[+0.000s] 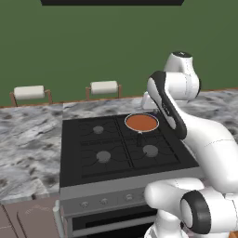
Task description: Retrieve the fish from the fridge and place it on the saucepan with marinade on the stove.
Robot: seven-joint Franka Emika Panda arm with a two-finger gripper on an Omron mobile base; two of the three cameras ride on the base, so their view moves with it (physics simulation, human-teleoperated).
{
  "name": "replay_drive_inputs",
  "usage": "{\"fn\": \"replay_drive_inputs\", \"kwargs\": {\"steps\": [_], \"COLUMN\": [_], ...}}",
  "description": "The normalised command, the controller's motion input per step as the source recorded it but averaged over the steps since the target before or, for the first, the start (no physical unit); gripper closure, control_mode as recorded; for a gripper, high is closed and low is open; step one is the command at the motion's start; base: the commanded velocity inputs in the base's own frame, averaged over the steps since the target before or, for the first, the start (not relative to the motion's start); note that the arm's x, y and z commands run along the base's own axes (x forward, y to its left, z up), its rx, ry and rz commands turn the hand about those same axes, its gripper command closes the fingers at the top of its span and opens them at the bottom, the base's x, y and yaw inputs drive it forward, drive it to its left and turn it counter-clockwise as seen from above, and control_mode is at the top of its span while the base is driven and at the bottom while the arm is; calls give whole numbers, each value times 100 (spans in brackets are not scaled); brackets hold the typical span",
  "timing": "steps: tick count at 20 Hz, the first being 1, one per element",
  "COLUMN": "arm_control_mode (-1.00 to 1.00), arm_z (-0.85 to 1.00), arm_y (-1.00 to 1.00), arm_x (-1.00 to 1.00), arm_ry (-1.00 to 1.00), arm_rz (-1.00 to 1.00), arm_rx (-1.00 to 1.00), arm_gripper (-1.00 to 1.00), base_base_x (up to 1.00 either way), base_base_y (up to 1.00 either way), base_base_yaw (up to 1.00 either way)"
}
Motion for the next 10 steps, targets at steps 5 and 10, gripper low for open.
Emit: {"fn": "replay_drive_inputs", "kwargs": {"steps": [5,10], "arm_control_mode": [-100,-100], "arm_z": [0,0], "arm_y": [-11,-48], "arm_x": [-71,-100], "arm_ry": [-14,-38], "arm_rz": [-4,-2], "arm_rx": [0,3], "arm_gripper": [-100,-100], "base_base_x": [0,0], "base_base_y": [0,0], "base_base_yaw": [0,0]}}
